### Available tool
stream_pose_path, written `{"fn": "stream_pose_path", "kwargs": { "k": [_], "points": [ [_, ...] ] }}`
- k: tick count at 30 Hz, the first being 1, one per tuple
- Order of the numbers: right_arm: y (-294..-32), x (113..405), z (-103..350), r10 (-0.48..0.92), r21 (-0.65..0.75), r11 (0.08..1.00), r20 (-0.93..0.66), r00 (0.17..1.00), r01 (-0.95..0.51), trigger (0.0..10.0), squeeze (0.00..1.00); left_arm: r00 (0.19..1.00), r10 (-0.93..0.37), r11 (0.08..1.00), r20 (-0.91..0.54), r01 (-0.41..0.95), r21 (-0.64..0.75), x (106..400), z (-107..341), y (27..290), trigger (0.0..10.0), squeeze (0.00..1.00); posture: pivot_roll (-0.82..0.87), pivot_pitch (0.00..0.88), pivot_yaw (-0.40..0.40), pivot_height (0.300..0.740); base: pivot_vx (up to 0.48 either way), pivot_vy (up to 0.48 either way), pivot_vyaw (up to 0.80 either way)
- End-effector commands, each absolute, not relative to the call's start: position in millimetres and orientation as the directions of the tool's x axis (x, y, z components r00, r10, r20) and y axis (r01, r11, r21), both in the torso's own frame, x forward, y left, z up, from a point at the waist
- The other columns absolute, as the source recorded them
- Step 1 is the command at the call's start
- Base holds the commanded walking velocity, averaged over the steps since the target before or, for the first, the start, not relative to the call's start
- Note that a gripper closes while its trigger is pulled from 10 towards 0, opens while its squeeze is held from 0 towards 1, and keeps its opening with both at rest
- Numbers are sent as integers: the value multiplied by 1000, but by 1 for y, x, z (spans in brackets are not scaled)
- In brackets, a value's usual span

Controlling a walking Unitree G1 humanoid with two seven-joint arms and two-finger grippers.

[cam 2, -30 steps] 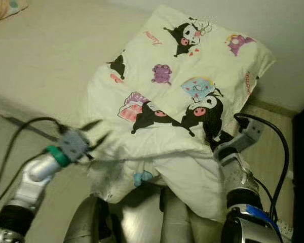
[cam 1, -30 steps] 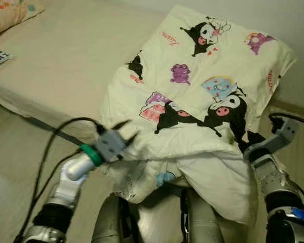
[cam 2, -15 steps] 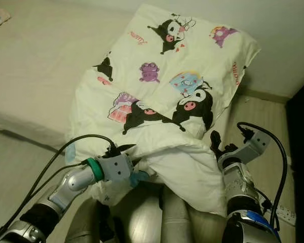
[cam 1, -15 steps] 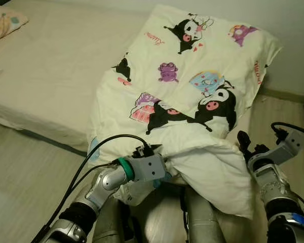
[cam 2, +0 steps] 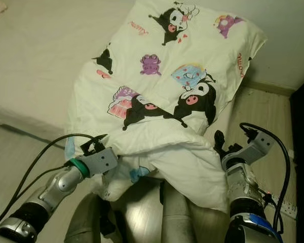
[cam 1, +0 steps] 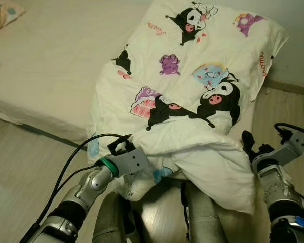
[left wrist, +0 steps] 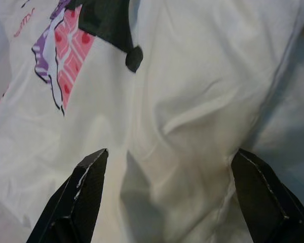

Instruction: Clean up the room

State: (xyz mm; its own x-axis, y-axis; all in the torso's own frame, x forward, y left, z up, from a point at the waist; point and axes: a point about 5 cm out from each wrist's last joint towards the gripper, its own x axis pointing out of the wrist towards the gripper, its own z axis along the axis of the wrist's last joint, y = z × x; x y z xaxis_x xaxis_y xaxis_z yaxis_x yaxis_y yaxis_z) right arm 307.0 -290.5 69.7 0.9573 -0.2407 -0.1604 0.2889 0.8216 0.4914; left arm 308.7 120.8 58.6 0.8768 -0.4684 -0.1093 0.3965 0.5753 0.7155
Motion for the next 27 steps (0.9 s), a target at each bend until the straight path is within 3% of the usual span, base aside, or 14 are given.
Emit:
{"fn": "stream_pose_path", "kwargs": {
  "k": [1, 6, 7, 8, 15, 27],
  "points": [
    [-292, 303, 67, -257, 491, 815, -167, 952, 306, 10000, 0, 887, -438, 575, -143, 399, 715, 306, 49, 123, 10000, 0, -211, 238, 160, 625, 0, 0, 0],
    [-292, 303, 70, -259, 493, 816, -155, 953, 302, 10000, 0, 885, -446, 588, -131, 400, 703, 307, 49, 115, 10000, 0, -214, 246, 164, 625, 0, 0, 0],
    [-292, 303, 71, -259, 492, 817, -154, 953, 302, 10000, 0, 885, -450, 598, -120, 398, 695, 308, 50, 112, 8980, 0, -215, 249, 165, 625, 0, 0, 0],
    [-292, 302, 70, -261, 491, 817, -155, 953, 304, 10000, 0, 885, -455, 613, -100, 392, 685, 309, 54, 110, 0, 0, -215, 251, 166, 625, 0, 0, 0],
    [-294, 300, 69, -276, 487, 812, -163, 947, 320, 10000, 0, 909, -416, 685, 15, 303, 663, 324, 79, 117, 0, 0, -216, 253, 173, 625, 0, 0, 0],
    [-293, 301, 71, -287, 488, 807, -167, 943, 332, 10000, 0, 940, -337, 691, 57, 206, 692, 332, 91, 149, 0, 0, -207, 252, 175, 625, 0, 0, 0]
  ]
}}
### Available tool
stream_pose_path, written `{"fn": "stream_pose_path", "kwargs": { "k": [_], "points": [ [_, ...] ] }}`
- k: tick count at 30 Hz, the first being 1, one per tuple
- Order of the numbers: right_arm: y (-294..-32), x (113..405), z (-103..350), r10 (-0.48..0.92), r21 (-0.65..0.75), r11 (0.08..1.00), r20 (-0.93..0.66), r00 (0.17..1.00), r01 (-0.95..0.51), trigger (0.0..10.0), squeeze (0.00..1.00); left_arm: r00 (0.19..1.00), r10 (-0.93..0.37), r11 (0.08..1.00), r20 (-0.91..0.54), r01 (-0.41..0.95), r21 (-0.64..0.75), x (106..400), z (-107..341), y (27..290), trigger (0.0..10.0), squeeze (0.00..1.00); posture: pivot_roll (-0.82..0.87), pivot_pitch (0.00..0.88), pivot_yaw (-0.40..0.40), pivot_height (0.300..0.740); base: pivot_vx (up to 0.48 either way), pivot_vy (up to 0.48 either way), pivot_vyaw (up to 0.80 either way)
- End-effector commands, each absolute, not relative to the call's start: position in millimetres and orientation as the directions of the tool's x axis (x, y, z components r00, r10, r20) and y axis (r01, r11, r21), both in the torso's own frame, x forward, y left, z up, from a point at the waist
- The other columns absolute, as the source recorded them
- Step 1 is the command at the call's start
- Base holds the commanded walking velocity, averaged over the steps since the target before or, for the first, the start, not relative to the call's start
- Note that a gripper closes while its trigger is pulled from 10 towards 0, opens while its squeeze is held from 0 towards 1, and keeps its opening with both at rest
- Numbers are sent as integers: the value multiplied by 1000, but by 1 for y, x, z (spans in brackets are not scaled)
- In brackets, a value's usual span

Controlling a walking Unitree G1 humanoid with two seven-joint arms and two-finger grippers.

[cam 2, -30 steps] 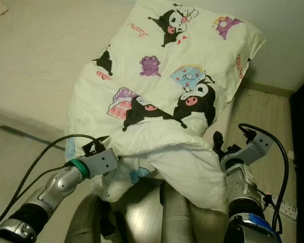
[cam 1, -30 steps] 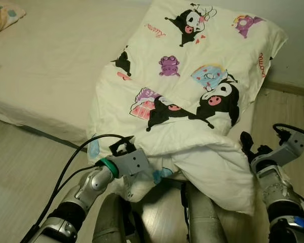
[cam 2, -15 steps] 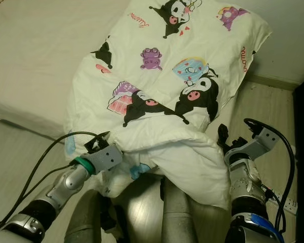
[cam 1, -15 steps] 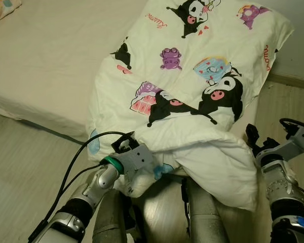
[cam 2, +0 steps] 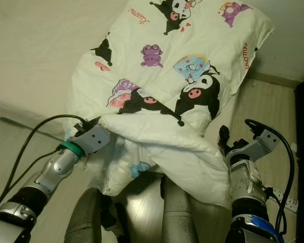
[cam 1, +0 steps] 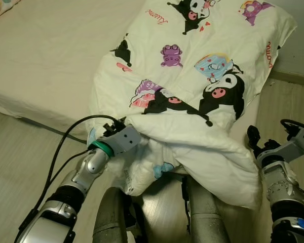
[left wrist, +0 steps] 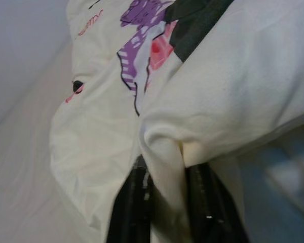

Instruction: Clean up the room

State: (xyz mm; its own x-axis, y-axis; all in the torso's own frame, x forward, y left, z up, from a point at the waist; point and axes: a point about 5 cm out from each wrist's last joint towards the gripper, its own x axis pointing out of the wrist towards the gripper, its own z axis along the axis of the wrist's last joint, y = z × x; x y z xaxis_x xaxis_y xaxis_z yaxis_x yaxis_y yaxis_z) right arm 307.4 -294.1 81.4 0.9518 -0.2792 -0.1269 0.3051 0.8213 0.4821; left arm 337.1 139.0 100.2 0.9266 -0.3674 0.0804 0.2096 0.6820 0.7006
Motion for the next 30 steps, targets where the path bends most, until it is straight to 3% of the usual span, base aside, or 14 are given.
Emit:
{"fn": "stream_pose_path", "kwargs": {
  "k": [1, 12, 15, 16, 18, 19, 22, 24, 26, 28, 29, 30],
  "points": [
    [-293, 301, 71, -289, 489, 806, -168, 942, 335, 10000, 0, 943, -328, 694, 57, 200, 692, 332, 91, 152, 0, 0, -204, 252, 174, 625, 0, 0, 0],
    [-292, 302, 73, -295, 484, 806, -171, 940, 341, 10000, 0, 961, -265, 734, 77, 150, 662, 335, 97, 168, 0, 0, -206, 252, 172, 625, 0, 0, 0],
    [-292, 302, 73, -294, 482, 808, -171, 940, 340, 10000, 0, 980, -74, 788, 185, -56, 613, 353, 140, 221, 0, 0, -208, 255, 168, 625, 0, 0, 0],
    [-292, 302, 73, -294, 482, 808, -171, 940, 340, 10000, 0, 980, -74, 788, 185, -56, 613, 353, 140, 221, 0, 0, -208, 255, 168, 625, 0, 0, 0],
    [-291, 302, 73, -292, 482, 808, -171, 941, 338, 10000, 0, 966, 105, 794, 236, -225, 565, 356, 169, 271, 0, 0, -206, 255, 170, 625, 0, 0, 0],
    [-291, 302, 73, -292, 482, 808, -171, 941, 338, 10000, 0, 966, 105, 794, 236, -225, 565, 356, 169, 271, 0, 0, -206, 255, 170, 625, 0, 0, 0],
    [-291, 301, 73, -291, 481, 809, -173, 941, 338, 10000, 0, 931, 281, 773, 233, -363, 520, 348, 185, 317, 0, 0, -205, 256, 167, 625, 0, 0, 0],
    [-291, 301, 73, -291, 481, 809, -173, 941, 338, 10000, 0, 931, 281, 773, 233, -363, 520, 348, 185, 317, 0, 0, -205, 256, 167, 625, 0, 0, 0],
    [-290, 301, 72, -286, 476, 812, -178, 942, 337, 10000, 0, 885, 428, 756, 182, -462, 464, 336, 187, 352, 0, 0, -206, 257, 166, 625, 0, 0, 0],
    [-290, 301, 72, -286, 476, 812, -178, 942, 337, 10000, 0, 885, 428, 756, 182, -462, 464, 336, 187, 352, 0, 0, -206, 257, 166, 625, 0, 0, 0],
    [-290, 301, 72, -283, 474, 814, -180, 942, 335, 10000, 0, 858, 493, 743, 143, -501, 443, 327, 182, 367, 314, 0, -208, 257, 166, 625, 0, 0, 0],
    [-291, 301, 72, -280, 473, 816, -182, 943, 334, 10000, 0, 838, 540, 743, 79, -519, 422, 318, 168, 376, 10000, 0, -210, 255, 164, 625, 0, 0, 0]
  ]
}}
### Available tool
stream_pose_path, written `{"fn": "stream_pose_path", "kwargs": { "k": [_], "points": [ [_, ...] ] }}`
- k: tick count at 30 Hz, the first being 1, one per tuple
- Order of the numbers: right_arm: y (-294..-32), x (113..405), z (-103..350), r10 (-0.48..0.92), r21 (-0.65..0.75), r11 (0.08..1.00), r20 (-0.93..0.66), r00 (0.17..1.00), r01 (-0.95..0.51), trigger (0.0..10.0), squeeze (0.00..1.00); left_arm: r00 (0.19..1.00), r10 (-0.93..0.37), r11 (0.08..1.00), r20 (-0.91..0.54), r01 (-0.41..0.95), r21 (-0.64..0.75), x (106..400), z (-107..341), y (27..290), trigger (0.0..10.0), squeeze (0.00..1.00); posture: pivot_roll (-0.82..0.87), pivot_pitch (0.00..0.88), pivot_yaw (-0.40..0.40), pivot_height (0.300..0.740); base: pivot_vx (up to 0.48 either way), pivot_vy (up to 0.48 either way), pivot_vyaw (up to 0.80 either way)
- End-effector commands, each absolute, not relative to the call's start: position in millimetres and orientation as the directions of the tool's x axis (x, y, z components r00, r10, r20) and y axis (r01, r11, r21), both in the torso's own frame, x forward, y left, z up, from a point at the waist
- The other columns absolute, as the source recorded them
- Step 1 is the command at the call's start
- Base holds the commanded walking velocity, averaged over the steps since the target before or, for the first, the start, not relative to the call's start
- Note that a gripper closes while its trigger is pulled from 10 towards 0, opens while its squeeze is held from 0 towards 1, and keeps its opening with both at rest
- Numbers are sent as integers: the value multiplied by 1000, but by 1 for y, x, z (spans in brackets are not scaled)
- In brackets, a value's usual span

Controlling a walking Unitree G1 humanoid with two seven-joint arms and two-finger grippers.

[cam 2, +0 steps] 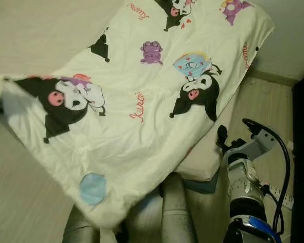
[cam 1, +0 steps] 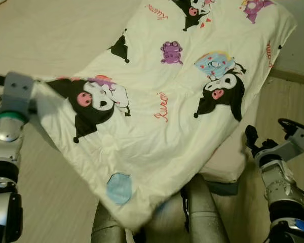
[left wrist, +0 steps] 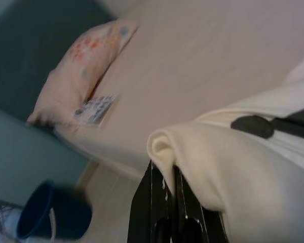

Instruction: Clean up the room

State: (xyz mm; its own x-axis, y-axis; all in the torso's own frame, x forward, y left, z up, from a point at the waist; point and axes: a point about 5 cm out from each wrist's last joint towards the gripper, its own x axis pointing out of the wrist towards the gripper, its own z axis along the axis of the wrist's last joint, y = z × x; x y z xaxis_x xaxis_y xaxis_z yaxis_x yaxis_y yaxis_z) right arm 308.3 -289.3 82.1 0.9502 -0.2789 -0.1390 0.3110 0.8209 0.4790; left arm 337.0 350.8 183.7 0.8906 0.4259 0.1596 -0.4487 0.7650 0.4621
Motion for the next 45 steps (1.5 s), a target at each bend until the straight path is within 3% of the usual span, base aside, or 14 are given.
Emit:
{"fn": "stream_pose_path", "kwargs": {
  "k": [1, 4, 7, 9, 10, 12, 19, 20, 29, 37, 38, 39, 40, 45],
  "points": [
    [-291, 301, 72, -280, 473, 816, -182, 943, 334, 10000, 0, 838, 540, 743, 79, -519, 422, 318, 168, 376, 10000, 0, -210, 255, 164, 625, 0, 0, 0],
    [-291, 301, 72, -278, 472, 816, -183, 943, 333, 10000, 0, 824, 566, 744, 35, -529, 409, 311, 157, 380, 10000, 0, -210, 254, 163, 625, 0, 0, 0],
    [-292, 300, 71, -278, 468, 818, -189, 942, 335, 10000, 0, 817, 557, 790, -150, -465, 400, 299, 112, 371, 10000, 0, -209, 251, 165, 625, 0, 0, 0],
    [-293, 299, 71, -279, 463, 820, -192, 941, 337, 10000, 0, 787, 509, 844, -348, -378, 381, 283, 66, 353, 10000, 0, -211, 247, 164, 625, 0, 0, 0],
    [-293, 299, 71, -279, 463, 820, -192, 941, 337, 10000, 0, 787, 509, 844, -348, -378, 381, 283, 66, 353, 10000, 0, -211, 247, 164, 625, 0, 0, 0],
    [-293, 301, 73, -278, 464, 819, -192, 941, 337, 10000, 0, 736, 442, 889, -513, -283, 360, 262, 24, 333, 10000, 0, -210, 241, 164, 625, 0, 0, 0],
    [-292, 303, 74, -271, 470, 820, -186, 944, 328, 10000, 0, 744, 408, 904, -528, -251, 346, 254, 11, 323, 10000, 0, -206, 237, 163, 625, 0, 0, 0],
    [-291, 304, 74, -267, 472, 820, -185, 946, 324, 10000, 0, 765, 396, 909, -508, -249, 333, 256, 12, 322, 10000, 1000, -206, 235, 162, 625, 0, 0, 0],
    [-287, 307, 74, -254, 482, 819, -182, 950, 311, 10000, 0, 833, 455, 869, -315, -338, 362, 272, 45, 336, 10000, 1000, -209, 224, 161, 625, 0, 0, 0],
    [-285, 308, 74, -246, 483, 821, -185, 951, 306, 10000, 0, 824, 531, 796, -197, -405, 451, 273, 70, 359, 10000, 1000, -210, 213, 160, 625, 0, 0, 0],
    [-284, 309, 73, -237, 480, 824, -189, 953, 301, 10000, 0, 785, 602, 729, -148, -464, 504, 266, 83, 378, 10000, 1000, -213, 194, 158, 625, 0, 0, 0],
    [-284, 309, 73, -237, 480, 824, -189, 953, 301, 10000, 0, 785, 602, 729, -148, -464, 504, 266, 83, 378, 10000, 1000, -213, 194, 158, 625, 0, 0, 0],
    [-279, 311, 72, -213, 474, 834, -194, 958, 281, 10000, 0, 725, 676, 677, -133, -538, 502, 255, 86, 394, 10000, 1000, -213, 176, 152, 625, 0, 0, 0],
    [-255, 319, 64, -123, 453, 865, -223, 967, 214, 10000, 0, 620, 751, 652, -225, -645, 399, 228, 62, 401, 10000, 1000, -210, 134, 133, 625, 0, 0, 0]
  ]
}}
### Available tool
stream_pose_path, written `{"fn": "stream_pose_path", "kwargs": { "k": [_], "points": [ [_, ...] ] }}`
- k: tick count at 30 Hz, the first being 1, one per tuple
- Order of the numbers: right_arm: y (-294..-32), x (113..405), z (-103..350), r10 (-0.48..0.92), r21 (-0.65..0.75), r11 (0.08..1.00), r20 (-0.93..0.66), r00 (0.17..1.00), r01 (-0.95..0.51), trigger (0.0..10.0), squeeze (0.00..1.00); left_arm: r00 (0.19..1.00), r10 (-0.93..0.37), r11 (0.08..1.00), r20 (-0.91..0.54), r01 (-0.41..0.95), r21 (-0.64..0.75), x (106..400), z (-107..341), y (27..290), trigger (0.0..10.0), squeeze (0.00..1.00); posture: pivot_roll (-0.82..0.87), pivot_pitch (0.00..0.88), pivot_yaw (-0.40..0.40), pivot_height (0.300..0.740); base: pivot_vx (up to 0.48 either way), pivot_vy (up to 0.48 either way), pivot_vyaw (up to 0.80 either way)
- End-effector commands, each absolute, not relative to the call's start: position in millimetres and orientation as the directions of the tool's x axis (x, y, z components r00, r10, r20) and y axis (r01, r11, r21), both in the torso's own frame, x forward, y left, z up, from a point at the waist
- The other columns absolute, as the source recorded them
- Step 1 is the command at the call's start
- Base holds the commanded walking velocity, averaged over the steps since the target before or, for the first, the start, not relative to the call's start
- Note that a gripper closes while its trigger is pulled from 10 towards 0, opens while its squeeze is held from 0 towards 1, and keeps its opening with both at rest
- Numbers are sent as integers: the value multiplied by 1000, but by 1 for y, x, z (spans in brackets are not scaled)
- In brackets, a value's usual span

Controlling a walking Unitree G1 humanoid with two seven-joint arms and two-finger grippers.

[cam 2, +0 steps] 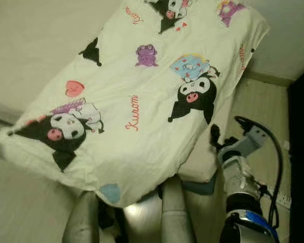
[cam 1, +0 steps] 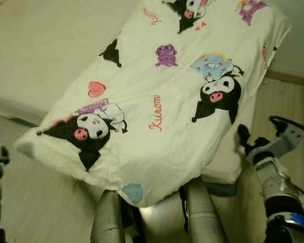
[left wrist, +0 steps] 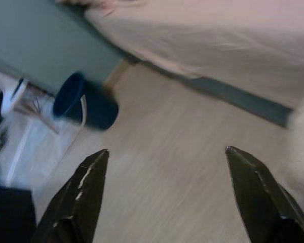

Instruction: Clean up the room

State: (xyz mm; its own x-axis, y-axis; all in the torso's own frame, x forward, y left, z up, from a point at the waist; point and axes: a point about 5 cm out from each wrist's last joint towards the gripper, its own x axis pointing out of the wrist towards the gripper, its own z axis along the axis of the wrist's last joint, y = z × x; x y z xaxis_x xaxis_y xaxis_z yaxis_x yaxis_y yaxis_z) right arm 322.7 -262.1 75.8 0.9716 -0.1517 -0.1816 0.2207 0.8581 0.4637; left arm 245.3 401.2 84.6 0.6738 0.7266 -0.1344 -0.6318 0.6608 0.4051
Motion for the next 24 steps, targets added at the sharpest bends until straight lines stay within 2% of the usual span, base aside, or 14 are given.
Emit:
{"fn": "stream_pose_path", "kwargs": {
  "k": [1, 2, 3, 4, 5, 6, 7, 8, 9, 13, 15, 16, 18, 24],
  "points": [
    [-240, 322, 59, -72, 443, 879, -240, 968, 176, 10000, 0, 575, 760, 650, -303, -682, 336, 213, 42, 395, 10000, 1000, -202, 115, 122, 625, 0, 0, 0],
    [-240, 322, 59, -72, 443, 879, -240, 968, 176, 10000, 0, 575, 760, 650, -303, -682, 336, 213, 42, 395, 10000, 1000, -202, 115, 122, 625, 0, 0, 0],
    [-226, 325, 56, -25, 443, 886, -253, 967, 138, 10000, 0, 500, 772, 620, -392, -728, 292, 192, 18, 389, 10000, 1000, -194, 93, 109, 625, 0, 0, 0],
    [-226, 325, 56, -25, 443, 886, -253, 967, 138, 10000, 0, 500, 772, 620, -392, -728, 292, 192, 18, 389, 10000, 1000, -194, 93, 109, 625, 0, 0, 0],
    [-215, 327, 53, 10, 436, 893, -266, 964, 111, 10000, 0, 413, 779, 575, -472, -771, 275, 168, -3, 383, 10000, 875, -188, 82, 102, 625, 0, 0, 0],
    [-215, 327, 53, 10, 436, 893, -266, 964, 111, 10000, 0, 413, 779, 575, -472, -771, 275, 168, -3, 383, 10000, 875, -188, 82, 102, 625, 0, 0, 0],
    [-207, 329, 52, 35, 433, 897, -273, 961, 90, 10000, 0, 336, 773, 537, -538, -797, 275, 146, -20, 377, 10000, 333, -179, 71, 92, 625, 0, 0, 0],
    [-203, 331, 52, 49, 432, 898, -277, 959, 79, 10000, 0, 285, 766, 512, -576, -811, 281, 132, -30, 373, 10000, 235, -172, 63, 83, 625, 0, 0, 0],
    [-200, 333, 53, 60, 431, 900, -280, 958, 70, 10000, 0, 243, 754, 497, -610, -818, 289, 116, -39, 368, 10000, 0, -162, 55, 74, 625, 0, 0, 0],
    [-195, 335, 53, 78, 428, 902, -287, 955, 55, 10000, 0, 255, 718, 487, -648, -849, 206, 104, -49, 360, 10000, 0, -154, 48, 67, 625, 0, 0, 0],
    [-190, 334, 49, 100, 423, 905, -303, 948, 40, 10000, 0, 404, 657, 570, -636, -819, 68, 122, -49, 349, 10000, 0, -140, 38, 53, 625, 0, 0, 0],
    [-190, 334, 49, 100, 423, 905, -303, 948, 40, 10000, 0, 404, 657, 570, -636, -819, 68, 122, -49, 349, 10000, 0, -140, 38, 53, 625, 0, 0, 0],
    [-180, 328, 38, 139, 411, 911, -350, 926, 18, 10000, 0, 576, 563, 705, -593, -709, -19, 155, -45, 328, 10000, 0, -129, 32, 43, 625, 0, 0, 0],
    [-163, 306, 6, 204, 301, 952, -478, 854, -58, 10000, 0, 637, 487, 754, -598, -652, -80, 177, -47, 304, 10000, 0, -115, 9, 30, 625, 0, 0, 0]
  ]
}}
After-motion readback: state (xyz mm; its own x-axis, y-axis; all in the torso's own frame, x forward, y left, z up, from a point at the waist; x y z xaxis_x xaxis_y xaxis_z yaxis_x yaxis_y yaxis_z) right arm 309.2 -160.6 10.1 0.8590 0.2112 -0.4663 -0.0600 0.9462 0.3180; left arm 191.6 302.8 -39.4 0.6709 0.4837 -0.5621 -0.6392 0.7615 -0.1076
